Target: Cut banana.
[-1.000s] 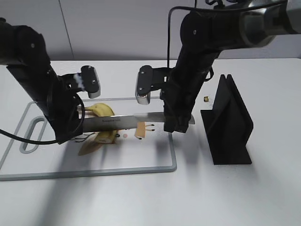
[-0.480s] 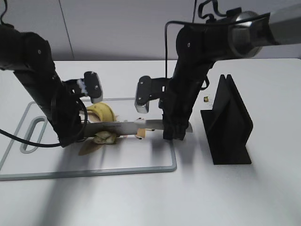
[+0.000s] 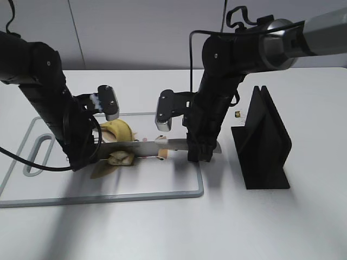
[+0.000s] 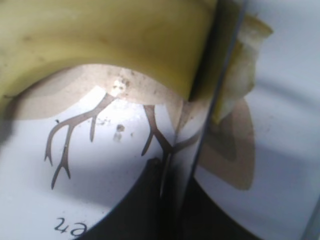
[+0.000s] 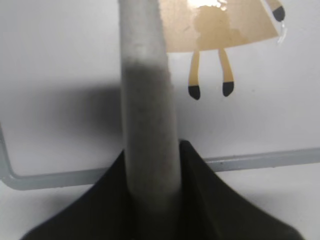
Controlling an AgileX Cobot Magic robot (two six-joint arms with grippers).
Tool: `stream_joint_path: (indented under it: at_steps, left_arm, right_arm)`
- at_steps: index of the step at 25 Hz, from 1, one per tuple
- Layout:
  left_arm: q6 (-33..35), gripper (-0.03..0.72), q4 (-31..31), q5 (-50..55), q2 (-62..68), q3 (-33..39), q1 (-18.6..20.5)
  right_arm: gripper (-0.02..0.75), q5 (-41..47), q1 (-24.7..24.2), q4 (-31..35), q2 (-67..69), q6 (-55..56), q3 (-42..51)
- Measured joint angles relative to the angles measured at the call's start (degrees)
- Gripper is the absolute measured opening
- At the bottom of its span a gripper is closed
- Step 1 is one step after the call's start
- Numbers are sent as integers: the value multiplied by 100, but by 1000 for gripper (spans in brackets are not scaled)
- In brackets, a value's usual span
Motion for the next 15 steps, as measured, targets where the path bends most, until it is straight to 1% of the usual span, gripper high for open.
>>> stream_joint_path:
  at_steps: [9,15]
  left_arm:
    - [-9,23,28,-30,-189,61,-5]
    - [-37,23,108,232,-610,112,-5]
  right_arm:
    - [176,53,0,58,-96,5,35]
    - [176,149,25,135,-441,5,83]
